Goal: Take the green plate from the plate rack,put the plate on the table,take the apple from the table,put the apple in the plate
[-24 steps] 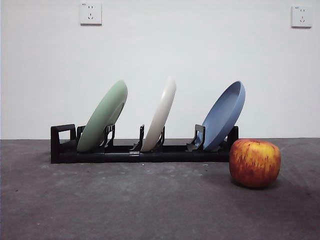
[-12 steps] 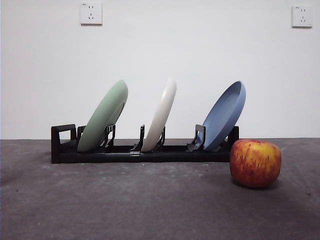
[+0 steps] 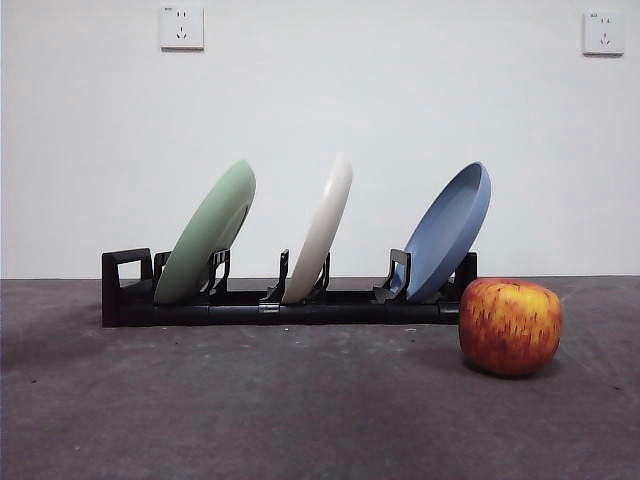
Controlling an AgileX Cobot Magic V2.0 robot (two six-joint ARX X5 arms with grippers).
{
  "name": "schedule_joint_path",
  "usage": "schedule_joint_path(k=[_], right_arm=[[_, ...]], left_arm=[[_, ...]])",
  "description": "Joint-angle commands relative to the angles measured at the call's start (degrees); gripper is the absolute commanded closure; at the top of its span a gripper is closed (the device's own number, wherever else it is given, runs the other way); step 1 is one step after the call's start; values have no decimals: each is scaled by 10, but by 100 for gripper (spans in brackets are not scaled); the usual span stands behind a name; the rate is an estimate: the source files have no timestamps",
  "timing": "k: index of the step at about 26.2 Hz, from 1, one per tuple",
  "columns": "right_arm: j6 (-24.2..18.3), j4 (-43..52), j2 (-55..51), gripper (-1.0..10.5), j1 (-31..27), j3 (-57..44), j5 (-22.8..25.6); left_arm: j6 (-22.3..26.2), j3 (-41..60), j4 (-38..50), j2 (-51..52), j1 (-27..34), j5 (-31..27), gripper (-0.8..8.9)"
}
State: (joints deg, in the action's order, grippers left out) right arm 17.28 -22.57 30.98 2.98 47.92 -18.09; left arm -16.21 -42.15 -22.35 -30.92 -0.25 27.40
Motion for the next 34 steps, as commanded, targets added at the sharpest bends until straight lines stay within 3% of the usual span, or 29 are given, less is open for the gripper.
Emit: schedule_joint_path(k=[1, 7, 11, 13, 16, 20, 23, 27, 34], right_arm=[[-27, -48, 72, 963, 0, 82, -55], [-64, -178, 214, 963, 1, 214, -168], [-91, -274, 290, 885, 10, 262, -179], [-108, -308, 322, 796, 16, 277, -178], [-132, -329, 352, 650, 23, 288, -179], [-134, -321, 365, 486, 33, 288, -168], [-128, -298, 367, 442, 39, 288, -159], [-115, -297, 367, 442, 42, 289, -159], [-108, -297, 367, 443, 42, 289, -149]], left_arm=[[42, -81, -47, -66, 2, 40, 818], [107, -234, -183, -203, -1, 103, 818], [158, -297, -281, -278, -14, 114, 806], [173, -314, -313, -308, -19, 114, 721], [173, -316, -320, -334, -19, 110, 489], [174, -316, -317, -350, -22, 98, 436], [169, -316, -263, -361, -33, 79, 436], [121, -330, -164, -399, -67, 33, 436], [137, -553, -226, -598, -153, -109, 436]])
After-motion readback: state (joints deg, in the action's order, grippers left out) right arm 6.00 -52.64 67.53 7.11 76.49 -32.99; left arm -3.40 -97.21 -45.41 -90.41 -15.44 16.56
